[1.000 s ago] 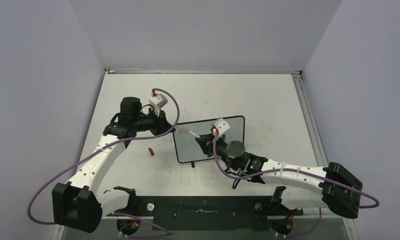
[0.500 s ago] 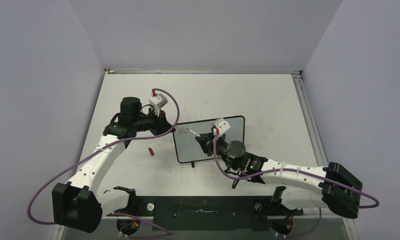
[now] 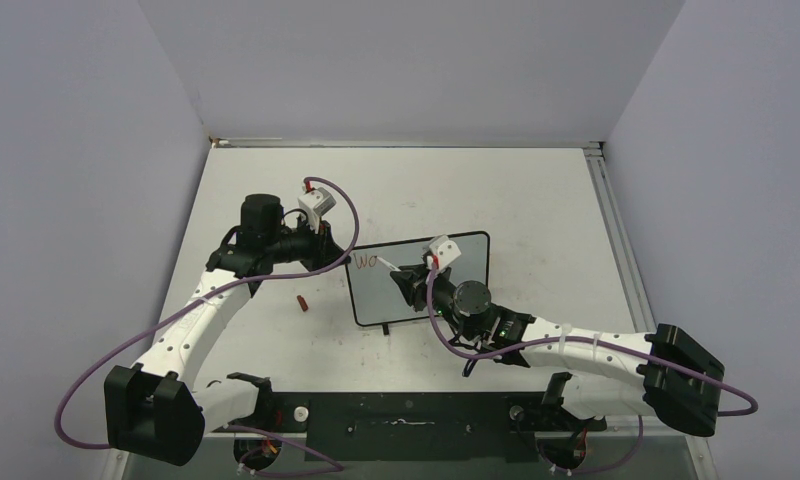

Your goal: Write a sentence on the whiteboard

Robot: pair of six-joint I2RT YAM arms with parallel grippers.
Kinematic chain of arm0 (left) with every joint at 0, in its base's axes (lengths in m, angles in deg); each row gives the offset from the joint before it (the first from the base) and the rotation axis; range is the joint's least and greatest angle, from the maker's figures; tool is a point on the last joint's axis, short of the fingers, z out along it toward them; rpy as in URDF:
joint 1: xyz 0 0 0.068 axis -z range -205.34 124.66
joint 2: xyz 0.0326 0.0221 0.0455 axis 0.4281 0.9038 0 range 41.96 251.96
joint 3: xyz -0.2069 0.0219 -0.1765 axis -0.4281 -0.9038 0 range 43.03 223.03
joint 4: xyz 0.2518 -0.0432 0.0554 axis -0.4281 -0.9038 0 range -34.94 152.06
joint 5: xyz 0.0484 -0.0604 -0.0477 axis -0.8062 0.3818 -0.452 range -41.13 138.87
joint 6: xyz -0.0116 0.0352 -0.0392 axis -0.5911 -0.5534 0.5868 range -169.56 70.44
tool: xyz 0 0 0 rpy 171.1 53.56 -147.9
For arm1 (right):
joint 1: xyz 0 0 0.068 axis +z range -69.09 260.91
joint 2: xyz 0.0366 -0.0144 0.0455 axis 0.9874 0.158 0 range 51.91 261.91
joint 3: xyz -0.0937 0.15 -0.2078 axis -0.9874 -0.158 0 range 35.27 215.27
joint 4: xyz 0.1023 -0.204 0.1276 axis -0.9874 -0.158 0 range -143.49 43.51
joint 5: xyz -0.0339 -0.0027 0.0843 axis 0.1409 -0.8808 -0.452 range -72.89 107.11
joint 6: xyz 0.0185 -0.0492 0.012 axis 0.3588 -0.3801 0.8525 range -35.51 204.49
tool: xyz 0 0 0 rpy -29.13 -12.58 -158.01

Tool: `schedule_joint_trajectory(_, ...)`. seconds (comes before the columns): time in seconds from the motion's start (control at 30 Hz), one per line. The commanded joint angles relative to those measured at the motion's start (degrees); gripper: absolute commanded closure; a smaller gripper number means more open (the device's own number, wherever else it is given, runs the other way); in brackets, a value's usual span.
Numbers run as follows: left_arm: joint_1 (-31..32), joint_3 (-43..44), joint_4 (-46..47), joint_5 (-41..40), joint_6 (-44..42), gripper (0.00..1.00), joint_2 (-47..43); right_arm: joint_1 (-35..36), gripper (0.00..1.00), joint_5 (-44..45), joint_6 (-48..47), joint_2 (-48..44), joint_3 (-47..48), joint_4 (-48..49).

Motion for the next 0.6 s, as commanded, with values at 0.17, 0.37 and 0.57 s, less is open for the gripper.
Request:
schedule_joint_trajectory(0.17,-0.5,0.0,-1.6,-1.9,-1.3,1.00,-0.3,0.2,0.95,2.2,2.4,-0.3,-2.0,1.5)
schedule_joint_trajectory(0.37,-0.4,0.0,-1.6,-2.0,-1.2,1.00,-0.3,0.6,0.95,2.7,2.9,-0.5,-3.0,0.9)
schedule_joint_trajectory(0.57,-0.4,0.0,-1.6,-2.1,-1.2,1.00,-0.2,0.6,0.95,4.3,2.7,-1.9,-3.3,0.8)
